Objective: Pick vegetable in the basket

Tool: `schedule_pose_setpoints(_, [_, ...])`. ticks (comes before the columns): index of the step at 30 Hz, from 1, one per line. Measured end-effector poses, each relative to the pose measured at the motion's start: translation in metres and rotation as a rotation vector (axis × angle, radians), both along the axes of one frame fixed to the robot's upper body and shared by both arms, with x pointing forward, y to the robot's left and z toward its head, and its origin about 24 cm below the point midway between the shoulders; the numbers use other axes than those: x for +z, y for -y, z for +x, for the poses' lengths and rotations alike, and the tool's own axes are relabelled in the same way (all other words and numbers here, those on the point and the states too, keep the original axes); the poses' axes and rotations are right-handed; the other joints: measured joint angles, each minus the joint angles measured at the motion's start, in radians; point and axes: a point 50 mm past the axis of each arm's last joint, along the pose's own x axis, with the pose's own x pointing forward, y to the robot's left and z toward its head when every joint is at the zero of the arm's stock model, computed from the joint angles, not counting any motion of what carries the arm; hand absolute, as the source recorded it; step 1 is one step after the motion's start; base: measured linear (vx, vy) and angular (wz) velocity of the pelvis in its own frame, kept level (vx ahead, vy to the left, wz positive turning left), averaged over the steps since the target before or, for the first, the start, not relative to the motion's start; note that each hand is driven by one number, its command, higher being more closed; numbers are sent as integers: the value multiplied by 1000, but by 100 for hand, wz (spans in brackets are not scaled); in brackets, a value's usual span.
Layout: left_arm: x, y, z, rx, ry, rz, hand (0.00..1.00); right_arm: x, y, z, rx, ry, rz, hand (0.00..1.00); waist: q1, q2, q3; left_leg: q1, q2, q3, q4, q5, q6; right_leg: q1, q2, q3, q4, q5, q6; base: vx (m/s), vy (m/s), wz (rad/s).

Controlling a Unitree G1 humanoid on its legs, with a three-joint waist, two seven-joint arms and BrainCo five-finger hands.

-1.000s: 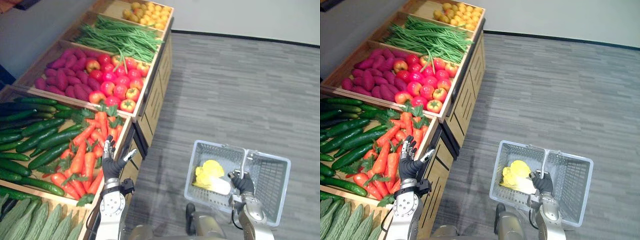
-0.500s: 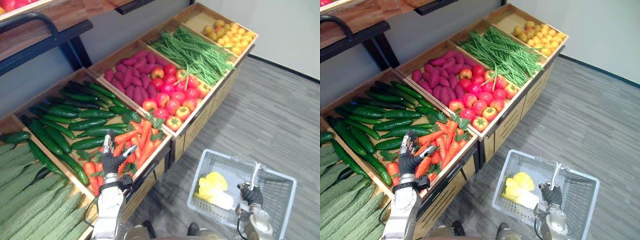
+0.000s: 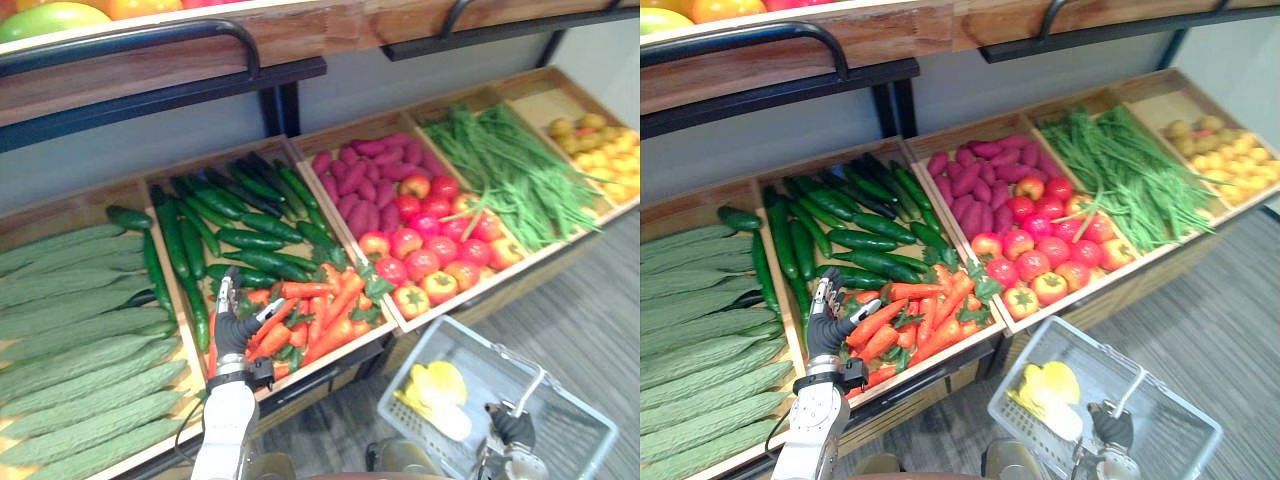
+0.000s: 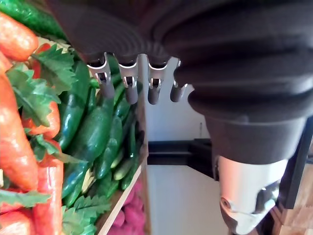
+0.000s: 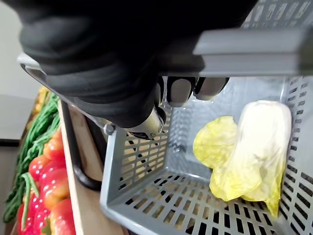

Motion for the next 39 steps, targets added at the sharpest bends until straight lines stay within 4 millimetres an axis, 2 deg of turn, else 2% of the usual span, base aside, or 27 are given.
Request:
schedule_pose_setpoints(1, [0, 0, 0, -2, -1, 11, 0, 0, 0, 0, 3, 0, 1, 100, 1, 2, -10, 2, -1, 1, -6, 1, 1, 0, -1, 0, -2, 0, 0, 88, -16, 6])
schedule_pose_setpoints(4, [1, -6, 1, -27, -6, 117, 0, 0, 0, -1, 15, 0, 9, 100, 0, -16, -26, 6, -6, 1, -25, 8, 0, 11, -4, 2, -30, 4, 1, 34, 20, 1])
schedule_pose_setpoints(8, [-7, -23, 6, -60, -66, 353, 0, -5, -5, -6, 39, -18, 35, 100, -7, -45, -48, 11, -29, -1, -87, 75, 9, 30, -20, -1, -102, 41, -3, -19, 11, 12])
schedule_pose_setpoints(13, [-35, -39, 14, -128, -228, 608, 0, -12, 2, 3, 88, -44, 43, 100, -18, -36, -52, 14, -40, -2, -169, 138, 11, 31, -19, 1, -180, 102, -8, -95, 14, 3])
schedule_pose_setpoints(15, [-51, -49, 10, -163, -332, 712, 0, -11, 4, 11, 114, -35, 43, 100, -39, -17, -55, 14, -42, -4, -206, 162, 8, 27, -18, 2, -210, 129, -8, -165, 8, 0])
schedule_pose_setpoints(19, [-62, -59, 6, -214, -416, 837, 0, -10, 3, 18, 149, -23, 38, 100, -40, 1, -50, 9, -45, -4, -247, 191, 4, 15, -16, 8, -245, 160, -8, -133, -2, -5])
schedule_pose_setpoints(23, [-70, -66, 2, -244, -475, 897, 0, -8, 4, 21, 164, -18, 29, 100, -45, 4, -48, 3, -48, -5, -274, 203, -1, 10, -17, 10, -276, 177, 6, -107, -5, -1])
schedule_pose_setpoints(28, [-94, -71, -4, -303, -604, 1027, 0, -7, 7, 27, 179, -18, 16, 100, -62, 9, -45, -3, -63, -3, -285, 211, 0, -5, -21, 24, -292, 191, 18, 14, 14, -5])
schedule_pose_setpoints(31, [-91, -70, 14, -300, -580, 1135, 0, -6, 7, 31, 195, -5, 21, 100, -62, 10, -27, -8, -67, -2, -286, 216, 3, -6, -23, 31, -311, 210, 12, 57, 25, -7])
schedule_pose_setpoints(33, [-80, -70, 38, -267, -550, 1184, 0, -3, 6, 38, 210, 12, 17, 100, -66, 12, -7, -23, -70, 0, -286, 221, 10, -22, -25, 33, -312, 215, 12, 39, 17, -7])
schedule_pose_setpoints(35, [-71, -72, 51, -227, -518, 1202, 0, -1, 8, 42, 220, 20, 8, 100, -70, 12, 7, -36, -71, 2, -286, 223, 13, -38, -25, 33, -311, 218, 12, 22, 4, -6])
schedule_pose_setpoints(36, [-61, -74, 61, -190, -489, 1218, 100, 1, 8, 46, 225, 33, 1, 100, -78, 13, 26, -42, -71, 5, -286, 224, 14, -45, -24, 35, -312, 219, 11, 24, 0, -6])
schedule_pose_setpoints(39, [-48, -73, 75, -141, -434, 1233, 100, 4, 9, 51, 227, 55, -3, 100, -89, 15, 42, -50, -71, 14, -287, 223, 14, -57, -24, 45, -312, 219, 11, 27, 5, -7])
